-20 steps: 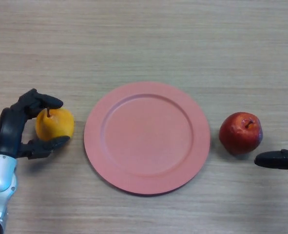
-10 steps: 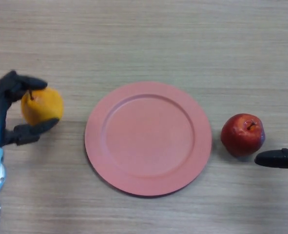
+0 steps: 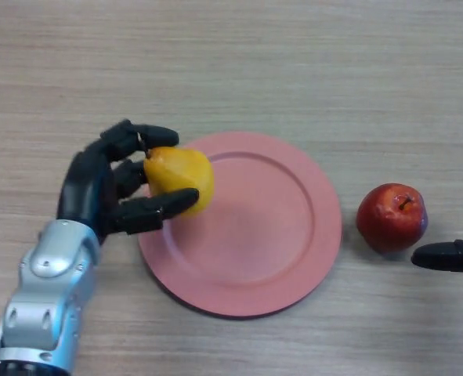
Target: Pick up the yellow pear and place it on the plate
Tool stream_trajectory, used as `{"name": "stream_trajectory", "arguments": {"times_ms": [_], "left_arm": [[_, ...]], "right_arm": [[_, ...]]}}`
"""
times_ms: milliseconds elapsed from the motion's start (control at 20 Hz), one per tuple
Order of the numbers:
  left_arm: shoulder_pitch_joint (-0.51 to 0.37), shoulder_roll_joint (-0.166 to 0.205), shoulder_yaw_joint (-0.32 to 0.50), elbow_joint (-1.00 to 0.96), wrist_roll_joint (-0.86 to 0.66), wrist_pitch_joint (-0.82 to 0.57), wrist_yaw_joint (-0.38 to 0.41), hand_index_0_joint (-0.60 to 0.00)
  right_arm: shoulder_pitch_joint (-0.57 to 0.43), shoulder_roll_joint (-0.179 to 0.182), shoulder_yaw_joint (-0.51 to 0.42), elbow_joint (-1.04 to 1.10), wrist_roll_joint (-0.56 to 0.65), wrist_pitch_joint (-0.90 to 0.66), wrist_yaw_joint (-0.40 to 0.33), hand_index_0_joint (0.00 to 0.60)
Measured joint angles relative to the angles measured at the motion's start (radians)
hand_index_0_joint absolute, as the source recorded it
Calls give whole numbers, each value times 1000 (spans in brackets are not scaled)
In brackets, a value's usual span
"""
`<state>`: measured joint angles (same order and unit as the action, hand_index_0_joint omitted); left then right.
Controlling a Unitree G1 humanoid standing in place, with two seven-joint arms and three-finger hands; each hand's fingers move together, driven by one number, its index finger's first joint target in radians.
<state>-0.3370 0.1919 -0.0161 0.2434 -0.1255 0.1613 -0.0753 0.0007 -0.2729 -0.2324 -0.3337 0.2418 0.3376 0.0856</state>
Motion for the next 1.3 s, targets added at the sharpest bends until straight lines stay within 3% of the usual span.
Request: {"name": "stream_trajectory", "arguments": {"times_ms": [200,500,550,700,750,1000,1300], "left_arm": [[-12,-15,-91,136,167,-165,-14,-600],[-14,-17,-96,121,174,-162,-42,-600],[-13,-17,-101,116,174,-162,-42,-500],[-8,-17,-111,102,177,-158,-42,-100],[-3,-17,-111,83,181,-153,-42,0],[42,-14,-44,-7,196,-142,-49,0],[118,57,49,-214,175,-30,-50,0]], "right_arm": [[2,0,-2,9,-30,-1,3,0],[8,-1,-34,12,-32,-1,10,0],[8,-1,-34,12,-32,-1,10,0],[8,-1,-34,11,-32,-1,10,0],[9,-1,-34,10,-32,-1,10,0],[12,-1,-32,3,-46,-1,10,0],[-2,-1,-23,11,-69,-1,9,0]]}}
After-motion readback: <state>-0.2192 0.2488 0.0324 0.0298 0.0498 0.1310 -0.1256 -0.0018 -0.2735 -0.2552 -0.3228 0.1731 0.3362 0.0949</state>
